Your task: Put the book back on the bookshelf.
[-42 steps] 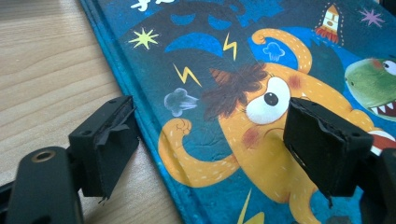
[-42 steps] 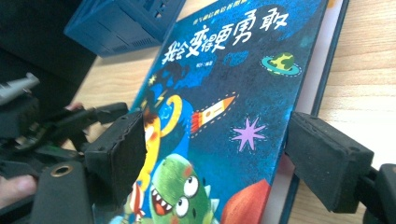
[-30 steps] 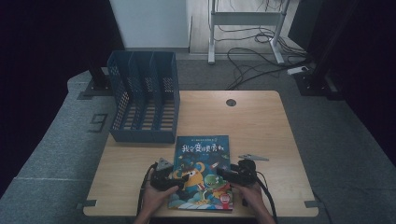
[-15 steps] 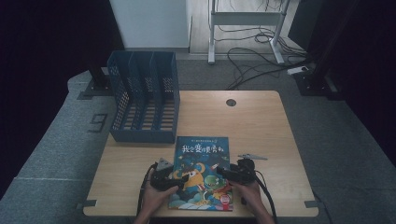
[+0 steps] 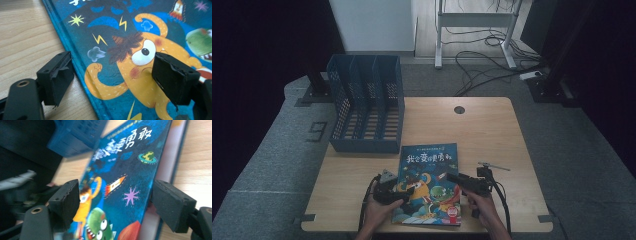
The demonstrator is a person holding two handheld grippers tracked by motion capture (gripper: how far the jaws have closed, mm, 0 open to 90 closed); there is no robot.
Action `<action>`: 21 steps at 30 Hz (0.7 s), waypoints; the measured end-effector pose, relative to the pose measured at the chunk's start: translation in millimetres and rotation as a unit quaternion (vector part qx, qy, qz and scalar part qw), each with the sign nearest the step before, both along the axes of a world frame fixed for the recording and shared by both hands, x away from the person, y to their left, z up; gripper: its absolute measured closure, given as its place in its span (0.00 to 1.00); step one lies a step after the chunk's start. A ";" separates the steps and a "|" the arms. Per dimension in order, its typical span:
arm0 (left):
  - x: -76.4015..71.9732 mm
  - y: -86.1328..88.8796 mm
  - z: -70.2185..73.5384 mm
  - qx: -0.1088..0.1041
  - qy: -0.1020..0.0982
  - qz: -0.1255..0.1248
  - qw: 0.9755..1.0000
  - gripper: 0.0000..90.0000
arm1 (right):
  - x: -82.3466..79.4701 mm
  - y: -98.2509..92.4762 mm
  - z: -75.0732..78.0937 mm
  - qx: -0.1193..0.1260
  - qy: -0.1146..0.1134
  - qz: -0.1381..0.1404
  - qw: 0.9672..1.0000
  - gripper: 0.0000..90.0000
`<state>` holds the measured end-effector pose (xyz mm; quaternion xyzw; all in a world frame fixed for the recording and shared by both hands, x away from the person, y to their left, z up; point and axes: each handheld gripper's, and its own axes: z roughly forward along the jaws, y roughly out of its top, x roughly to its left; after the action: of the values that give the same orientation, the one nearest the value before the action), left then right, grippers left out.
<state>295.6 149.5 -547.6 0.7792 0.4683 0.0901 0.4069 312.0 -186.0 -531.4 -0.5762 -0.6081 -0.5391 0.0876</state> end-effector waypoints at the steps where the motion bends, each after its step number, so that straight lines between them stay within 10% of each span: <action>1: 0.2 0.5 0.0 -0.002 0.001 0.000 1.000 0.19 | -0.4 -1.0 0.7 0.012 0.002 0.001 1.000 0.27; 7: 1.0 2.3 0.0 -0.015 0.007 -0.002 1.000 0.19 | 0.5 -2.6 -1.2 0.028 0.013 0.008 1.000 0.34; 9: 1.2 2.6 0.0 -0.017 0.008 -0.007 1.000 0.19 | 2.2 4.6 -6.2 0.064 0.031 0.049 0.996 0.36; 15: 0.6 1.6 -0.4 -0.010 0.003 -0.011 1.000 0.20 | 1.4 22.6 -4.0 -0.075 -0.031 0.027 0.996 0.40; 21: 0.4 1.2 -0.4 -0.007 0.002 -0.013 1.000 0.20 | 8.4 20.0 -12.2 -0.107 -0.039 0.021 0.993 0.42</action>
<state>296.0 150.7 -548.0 0.7822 0.4597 0.0798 0.4128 320.4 -166.0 -543.6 -0.5477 -0.6773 -0.4910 0.0124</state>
